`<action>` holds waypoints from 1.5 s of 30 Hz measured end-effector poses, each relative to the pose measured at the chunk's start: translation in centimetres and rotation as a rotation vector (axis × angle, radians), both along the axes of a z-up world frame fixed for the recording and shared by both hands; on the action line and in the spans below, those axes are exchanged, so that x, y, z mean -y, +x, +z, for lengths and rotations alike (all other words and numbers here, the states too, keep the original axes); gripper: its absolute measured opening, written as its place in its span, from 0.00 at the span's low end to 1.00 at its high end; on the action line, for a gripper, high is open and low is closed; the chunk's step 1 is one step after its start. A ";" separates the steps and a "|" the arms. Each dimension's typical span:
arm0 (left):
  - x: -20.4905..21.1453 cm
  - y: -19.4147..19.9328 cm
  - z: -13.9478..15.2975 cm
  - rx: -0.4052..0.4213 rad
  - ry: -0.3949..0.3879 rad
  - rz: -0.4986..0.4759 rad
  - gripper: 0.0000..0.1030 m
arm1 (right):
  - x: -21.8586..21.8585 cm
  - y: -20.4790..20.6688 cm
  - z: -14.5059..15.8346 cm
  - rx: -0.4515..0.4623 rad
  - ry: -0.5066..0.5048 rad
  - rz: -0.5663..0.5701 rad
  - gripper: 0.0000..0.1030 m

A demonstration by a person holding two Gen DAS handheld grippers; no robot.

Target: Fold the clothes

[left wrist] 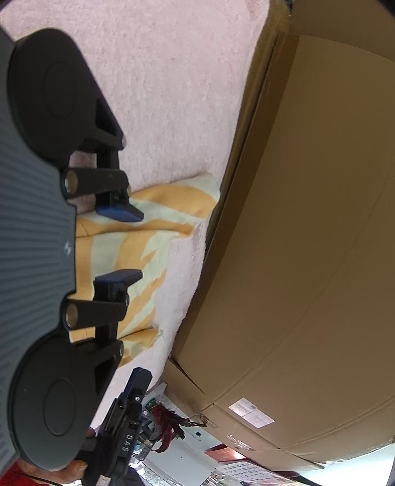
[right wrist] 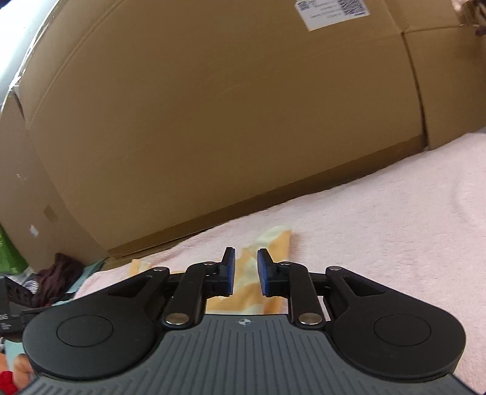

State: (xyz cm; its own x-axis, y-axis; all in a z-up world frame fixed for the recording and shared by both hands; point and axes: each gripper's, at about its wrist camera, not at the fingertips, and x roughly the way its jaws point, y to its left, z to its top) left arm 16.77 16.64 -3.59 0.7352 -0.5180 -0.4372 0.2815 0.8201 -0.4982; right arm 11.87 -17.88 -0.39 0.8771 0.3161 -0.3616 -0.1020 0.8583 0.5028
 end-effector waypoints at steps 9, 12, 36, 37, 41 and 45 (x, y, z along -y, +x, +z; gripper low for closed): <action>0.3 0.1 0.0 0.004 -0.014 -0.022 0.51 | 0.7 5.5 -2.4 -0.105 0.111 0.022 0.07; 0.3 0.1 0.0 0.005 -0.017 -0.026 0.53 | 2.5 4.9 -2.8 -0.070 0.214 -0.036 0.14; 0.0 -0.1 0.2 0.038 -0.044 -0.033 0.66 | 0.3 -13.0 0.4 0.019 0.213 0.196 0.39; 0.2 -0.6 0.6 0.067 -0.028 -0.029 0.64 | 0.2 -14.2 0.5 0.036 0.208 0.213 0.39; -0.4 -4.3 2.7 0.191 -0.063 -0.026 0.58 | -1.8 -16.0 -0.1 0.070 0.131 0.274 0.39; -0.8 -11.7 3.2 0.231 -0.207 -0.098 0.60 | -1.9 -14.8 -2.7 0.007 0.115 0.204 0.27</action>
State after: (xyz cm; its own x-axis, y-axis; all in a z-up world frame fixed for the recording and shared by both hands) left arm 5.04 17.48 -0.37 0.7451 -0.6517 -0.1420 0.4793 0.6712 -0.5654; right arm -2.95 -15.97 -3.08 0.7929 0.5261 -0.3075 -0.2715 0.7568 0.5946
